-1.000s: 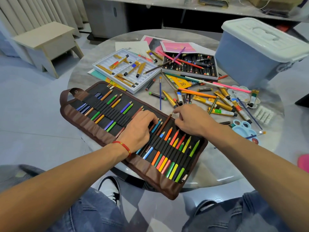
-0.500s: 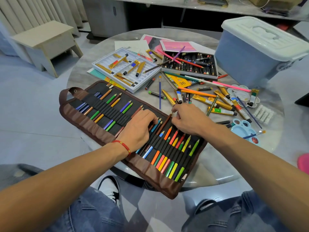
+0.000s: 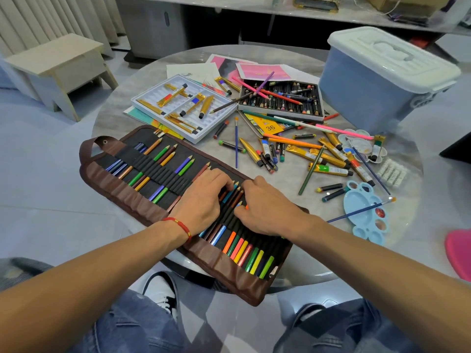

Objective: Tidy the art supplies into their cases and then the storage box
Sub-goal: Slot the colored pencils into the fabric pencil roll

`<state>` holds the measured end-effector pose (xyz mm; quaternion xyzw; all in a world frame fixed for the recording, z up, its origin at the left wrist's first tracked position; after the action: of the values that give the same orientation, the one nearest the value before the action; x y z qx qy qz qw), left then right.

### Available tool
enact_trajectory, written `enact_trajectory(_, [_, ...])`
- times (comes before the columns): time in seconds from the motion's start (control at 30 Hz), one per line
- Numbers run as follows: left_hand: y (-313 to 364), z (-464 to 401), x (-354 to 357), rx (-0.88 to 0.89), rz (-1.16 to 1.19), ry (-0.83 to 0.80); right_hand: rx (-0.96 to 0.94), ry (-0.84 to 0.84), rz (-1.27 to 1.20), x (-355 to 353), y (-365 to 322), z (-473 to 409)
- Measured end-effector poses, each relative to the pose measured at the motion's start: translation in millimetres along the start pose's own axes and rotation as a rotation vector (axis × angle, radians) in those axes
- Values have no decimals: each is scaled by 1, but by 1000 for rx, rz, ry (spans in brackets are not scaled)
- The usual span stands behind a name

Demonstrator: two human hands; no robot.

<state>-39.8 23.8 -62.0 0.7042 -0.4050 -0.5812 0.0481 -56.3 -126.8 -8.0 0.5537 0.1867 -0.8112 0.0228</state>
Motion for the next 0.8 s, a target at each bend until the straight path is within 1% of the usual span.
enact_trajectory(0.07, [0,0,0,-11,-10,3,3,-13,-16,-3,3,-1])
enact_trajectory(0.13, [0,0,0,-15,-18,-2,16,47,9,-16,18,-5])
enact_trajectory(0.2, [1,0,0,-12,-19,7,98,176,100,-37,46,-12])
enact_trajectory(0.27, [5,0,-1,-26,-29,5,248,261,185,-55,83,-16])
enact_trajectory(0.33, [8,2,-3,-15,-59,-7,374,250,232,-59,113,-17])
enact_trajectory(0.37, [9,2,-3,-7,-77,-16,404,225,235,-55,122,-19])
enact_trajectory(0.43, [10,2,-3,-8,-114,-51,433,189,167,-41,132,-24])
enact_trajectory(0.5, [10,3,-2,-4,-157,-97,460,213,22,-36,135,-28])
enact_trajectory(0.57, [12,5,-3,7,-184,-138,464,301,-181,-44,133,-29])
enact_trajectory(0.63, [13,5,-4,20,-187,-157,413,403,-463,-57,123,-22])
enact_trajectory(0.67, [14,5,-4,23,-187,-166,356,415,-637,-61,113,-16])
enact_trajectory(0.73, [13,4,-4,28,-199,-181,222,337,-972,-62,86,-4])
enact_trajectory(0.8, [13,4,-3,41,-217,-188,137,217,-1142,-50,62,-1])
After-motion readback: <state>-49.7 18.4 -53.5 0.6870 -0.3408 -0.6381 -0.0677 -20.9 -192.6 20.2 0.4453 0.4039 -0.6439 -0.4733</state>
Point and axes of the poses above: each hand's wrist, its own z-axis away from the middle knuckle, its own x-axis out of the palm, y = z × x, the point moved 3 cm from there along -z, towards the middle knuckle, and after that the axes turned 1 degree about z, right-handed, at the moved point
